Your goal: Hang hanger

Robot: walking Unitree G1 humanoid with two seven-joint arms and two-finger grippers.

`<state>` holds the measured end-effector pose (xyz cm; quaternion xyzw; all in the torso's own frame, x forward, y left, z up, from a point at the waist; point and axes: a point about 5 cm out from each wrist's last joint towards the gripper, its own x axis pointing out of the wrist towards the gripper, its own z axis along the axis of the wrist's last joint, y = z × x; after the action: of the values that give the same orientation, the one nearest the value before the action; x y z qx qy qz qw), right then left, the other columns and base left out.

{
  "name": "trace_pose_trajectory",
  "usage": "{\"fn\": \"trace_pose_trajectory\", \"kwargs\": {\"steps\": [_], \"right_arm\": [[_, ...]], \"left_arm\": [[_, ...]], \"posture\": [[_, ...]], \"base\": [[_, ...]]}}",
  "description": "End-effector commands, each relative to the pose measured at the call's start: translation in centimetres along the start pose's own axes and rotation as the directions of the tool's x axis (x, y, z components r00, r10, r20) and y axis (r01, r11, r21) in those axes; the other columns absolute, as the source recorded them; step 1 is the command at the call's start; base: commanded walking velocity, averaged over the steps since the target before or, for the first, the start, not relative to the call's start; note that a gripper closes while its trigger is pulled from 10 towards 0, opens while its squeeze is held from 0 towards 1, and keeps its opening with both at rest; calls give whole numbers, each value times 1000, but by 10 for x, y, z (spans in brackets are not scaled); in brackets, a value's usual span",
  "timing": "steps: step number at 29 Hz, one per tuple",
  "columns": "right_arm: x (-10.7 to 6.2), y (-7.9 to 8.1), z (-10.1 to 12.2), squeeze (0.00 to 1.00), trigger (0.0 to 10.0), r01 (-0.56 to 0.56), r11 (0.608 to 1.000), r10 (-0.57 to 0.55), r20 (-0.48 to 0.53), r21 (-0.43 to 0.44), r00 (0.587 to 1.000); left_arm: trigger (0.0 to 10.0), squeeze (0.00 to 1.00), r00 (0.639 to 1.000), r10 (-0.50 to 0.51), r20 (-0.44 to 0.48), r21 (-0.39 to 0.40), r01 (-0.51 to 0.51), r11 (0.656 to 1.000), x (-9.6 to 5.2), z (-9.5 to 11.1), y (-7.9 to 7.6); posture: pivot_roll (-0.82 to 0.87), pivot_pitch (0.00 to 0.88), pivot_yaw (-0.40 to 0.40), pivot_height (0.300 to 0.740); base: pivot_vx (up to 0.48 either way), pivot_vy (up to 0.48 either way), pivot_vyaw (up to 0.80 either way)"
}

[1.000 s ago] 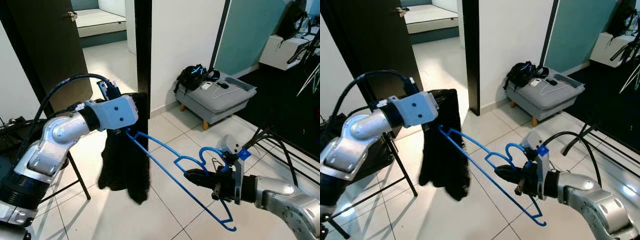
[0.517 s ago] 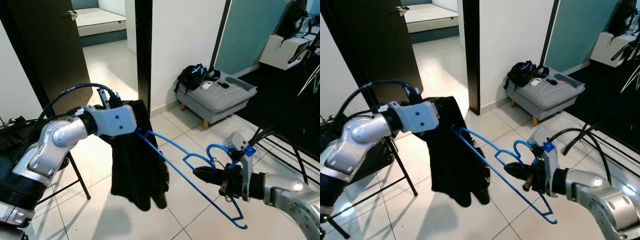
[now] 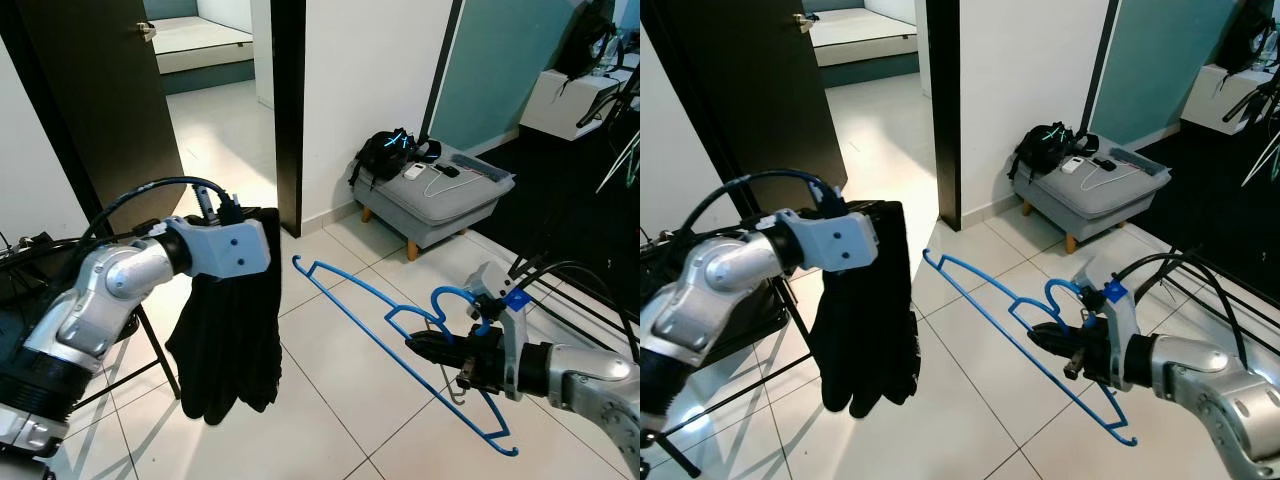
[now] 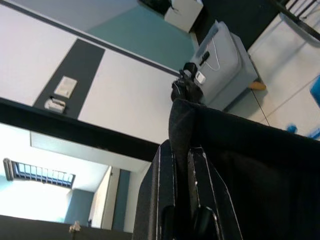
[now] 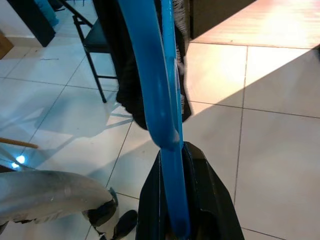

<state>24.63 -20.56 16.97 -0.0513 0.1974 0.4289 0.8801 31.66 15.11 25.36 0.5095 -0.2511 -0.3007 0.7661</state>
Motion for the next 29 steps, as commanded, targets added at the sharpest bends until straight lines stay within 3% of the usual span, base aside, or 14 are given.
{"fn": "trace_pose_trajectory", "kwargs": {"steps": [1,7,9,16,23,26,27,29], "right_arm": [[3,3,1,0,10000,-10,1000,10,-1,-8,1000],[5,5,4,0,10000,-32,999,32,17,-10,999],[-1,4,7,0,10000,-39,999,39,24,-16,999],[-25,-10,-5,0,10000,10,999,-13,-98,-35,995],[-33,-10,-13,0,10000,4,999,-12,-173,-43,985],[-31,-3,-11,0,10000,-49,998,44,-163,-27,986],[-28,8,-7,0,10000,-127,992,122,-134,-27,983],[-28,8,-7,0,10000,-127,992,122,-134,-27,983]], "left_arm": [[10000,0,998,28,56,5,-29,1000,4,10,8],[10000,0,998,17,65,8,-18,1000,6,12,6],[10000,0,999,4,51,13,-5,1000,6,8,2],[10000,0,999,5,-34,43,-4,999,1,-7,4],[10000,0,998,32,-57,57,-29,998,-2,-12,12],[10000,0,998,36,-45,55,-34,998,-1,-9,13],[10000,0,999,36,-31,51,-34,998,1,-6,12],[10000,0,999,36,-31,51,-34,998,1,-6,12]], "posture": [[-34,0,21,740],[-33,0,22,740],[-37,0,25,740],[-42,0,28,740],[-44,0,27,740],[-44,0,27,740],[-38,0,27,740],[-38,0,27,740]], "base": [[0,0,0],[0,0,0],[0,0,0],[0,0,0],[0,0,0],[0,0,0],[0,0,0],[0,0,0]]}}
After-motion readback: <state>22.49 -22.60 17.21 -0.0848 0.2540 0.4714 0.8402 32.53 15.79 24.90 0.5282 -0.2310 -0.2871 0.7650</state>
